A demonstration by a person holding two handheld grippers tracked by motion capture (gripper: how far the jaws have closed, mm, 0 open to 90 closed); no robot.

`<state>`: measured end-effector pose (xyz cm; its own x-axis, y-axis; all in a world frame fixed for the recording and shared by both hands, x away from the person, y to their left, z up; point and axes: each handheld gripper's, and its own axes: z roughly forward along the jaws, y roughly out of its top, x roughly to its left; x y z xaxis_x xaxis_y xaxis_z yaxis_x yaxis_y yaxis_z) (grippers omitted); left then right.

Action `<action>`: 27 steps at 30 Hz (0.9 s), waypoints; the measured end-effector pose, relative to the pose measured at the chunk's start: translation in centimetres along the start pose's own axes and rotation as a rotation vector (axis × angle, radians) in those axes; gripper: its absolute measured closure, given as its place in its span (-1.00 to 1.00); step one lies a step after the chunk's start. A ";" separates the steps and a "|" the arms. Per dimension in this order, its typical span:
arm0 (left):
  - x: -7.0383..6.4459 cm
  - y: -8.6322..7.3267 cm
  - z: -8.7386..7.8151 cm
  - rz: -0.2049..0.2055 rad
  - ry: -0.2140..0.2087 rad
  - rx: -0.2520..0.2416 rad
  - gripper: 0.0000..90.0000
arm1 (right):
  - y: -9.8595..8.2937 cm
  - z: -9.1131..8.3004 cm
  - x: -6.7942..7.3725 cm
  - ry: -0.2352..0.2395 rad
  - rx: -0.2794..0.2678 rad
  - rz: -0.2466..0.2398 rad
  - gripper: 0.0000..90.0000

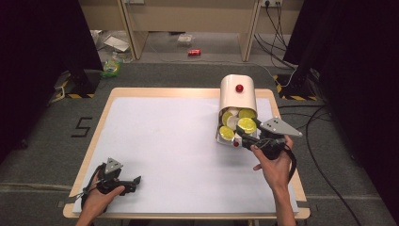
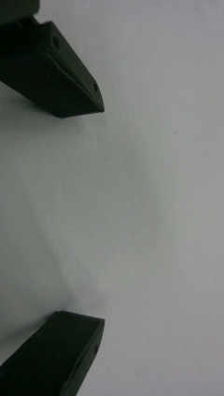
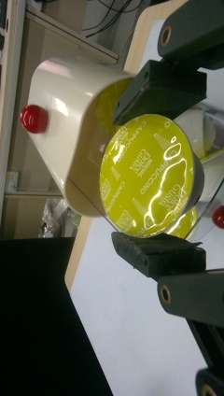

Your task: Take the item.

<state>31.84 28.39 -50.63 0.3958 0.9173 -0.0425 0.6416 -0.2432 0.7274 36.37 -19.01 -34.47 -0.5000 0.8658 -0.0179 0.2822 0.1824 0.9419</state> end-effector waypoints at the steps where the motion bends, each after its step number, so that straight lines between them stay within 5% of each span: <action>1: 0.0 0.0 0.0 0.000 0.000 0.000 -1.00 | 0.0 -0.2 -0.1 -0.003 0.000 0.005 -0.15; 13: 0.0 0.0 0.0 0.000 0.000 0.001 -1.00 | -1.1 -2.6 -2.0 -0.068 0.004 0.018 -0.15; 27: 0.0 0.0 0.0 0.000 0.000 0.001 -1.00 | -2.1 -3.2 -4.1 -0.124 0.016 0.039 -0.15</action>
<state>31.84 28.39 -50.62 0.3961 0.9172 -0.0427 0.6422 -0.2436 0.7268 35.21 -24.44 -35.32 -0.3835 0.9232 -0.0237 0.3125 0.1539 0.9374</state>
